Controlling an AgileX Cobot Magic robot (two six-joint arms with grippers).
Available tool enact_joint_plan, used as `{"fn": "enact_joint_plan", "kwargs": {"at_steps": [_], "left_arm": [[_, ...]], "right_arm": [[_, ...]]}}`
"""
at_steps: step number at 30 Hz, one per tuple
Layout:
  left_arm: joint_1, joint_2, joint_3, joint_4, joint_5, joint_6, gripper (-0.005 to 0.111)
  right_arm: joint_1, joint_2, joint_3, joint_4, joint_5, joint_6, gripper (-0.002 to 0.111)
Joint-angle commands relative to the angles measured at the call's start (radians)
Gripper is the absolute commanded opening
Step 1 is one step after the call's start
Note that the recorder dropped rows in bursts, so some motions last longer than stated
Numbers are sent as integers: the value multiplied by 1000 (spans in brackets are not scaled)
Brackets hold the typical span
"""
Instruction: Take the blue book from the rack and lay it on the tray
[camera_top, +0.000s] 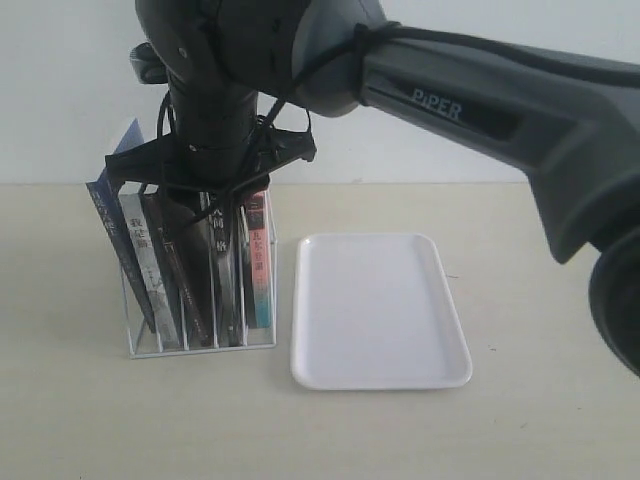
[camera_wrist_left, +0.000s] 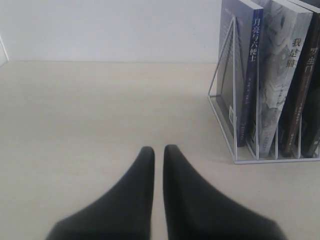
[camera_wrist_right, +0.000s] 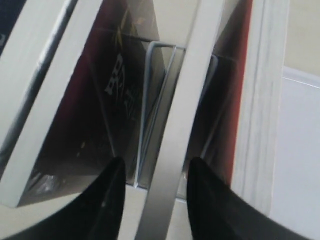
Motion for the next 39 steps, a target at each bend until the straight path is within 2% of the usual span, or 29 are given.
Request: {"fn": "enact_joint_plan", "kwargs": {"at_steps": [1,3,10,22,39], "left_arm": [[-8,-2,4,3,-8,4,6],[-8,-2,4,3,-8,4,6],[-8,-2,4,3,-8,4,6],[-8,-2,4,3,-8,4,6],[-8,-2,4,3,-8,4,6]], "right_arm": [[-7,-1,-5,-8,-21,1,14],[-7,-1,-5,-8,-23,-2,-1],[-7,-18,-5,-17,-23,-9,0],[-7,-186,-5,-27,-39,-10,0],[-7,-189,-5,-36,-9,-31,0]]}}
